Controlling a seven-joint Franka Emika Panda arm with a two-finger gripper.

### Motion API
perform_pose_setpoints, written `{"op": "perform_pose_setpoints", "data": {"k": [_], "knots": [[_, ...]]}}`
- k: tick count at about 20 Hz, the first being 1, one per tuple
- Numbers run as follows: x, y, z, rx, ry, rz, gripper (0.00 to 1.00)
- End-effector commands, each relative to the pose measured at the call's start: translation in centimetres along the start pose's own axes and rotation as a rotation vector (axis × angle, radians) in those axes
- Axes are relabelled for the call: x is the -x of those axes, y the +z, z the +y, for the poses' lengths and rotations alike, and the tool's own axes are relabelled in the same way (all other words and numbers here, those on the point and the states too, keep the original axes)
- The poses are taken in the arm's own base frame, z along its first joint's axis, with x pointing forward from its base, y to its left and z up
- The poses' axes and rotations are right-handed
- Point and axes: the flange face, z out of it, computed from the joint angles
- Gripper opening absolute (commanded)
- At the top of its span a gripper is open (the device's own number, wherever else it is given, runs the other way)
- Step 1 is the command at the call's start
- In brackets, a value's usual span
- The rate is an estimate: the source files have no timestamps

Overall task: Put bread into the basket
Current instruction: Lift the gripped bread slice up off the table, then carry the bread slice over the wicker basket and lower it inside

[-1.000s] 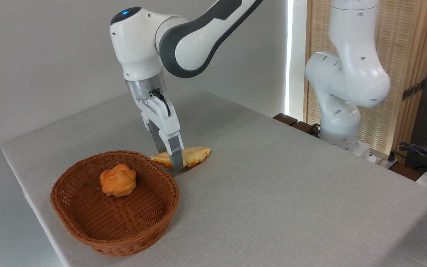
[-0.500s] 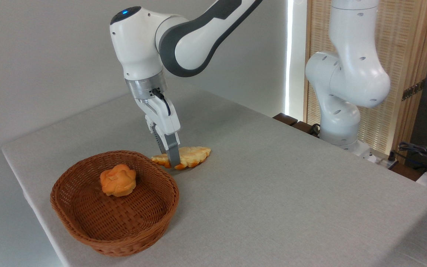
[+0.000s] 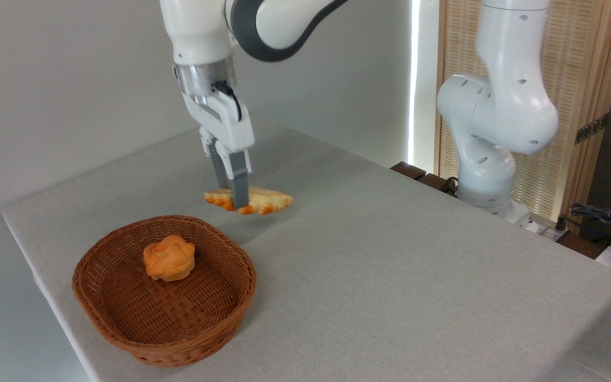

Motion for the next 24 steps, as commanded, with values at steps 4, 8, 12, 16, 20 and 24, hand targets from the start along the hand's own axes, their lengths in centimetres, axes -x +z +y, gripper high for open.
{"op": "perform_pose_setpoints", "data": {"k": [4, 8, 12, 16, 20, 24], "knots": [[-1.3, -3.7, -6.0, -0.075, -0.116, 0.24, 0.62], [-1.5, -3.5, -9.6, -0.098, -0.185, 0.323, 1.0], [-2.2, -2.2, -10.6, -0.116, -0.194, 0.346, 1.0], [-2.6, -1.0, -10.8, -0.117, -0.189, 0.336, 1.0], [-2.7, -0.6, -11.0, -0.119, -0.19, 0.339, 1.0], [-2.7, -0.7, -11.0, -0.119, -0.19, 0.339, 1.0]]}}
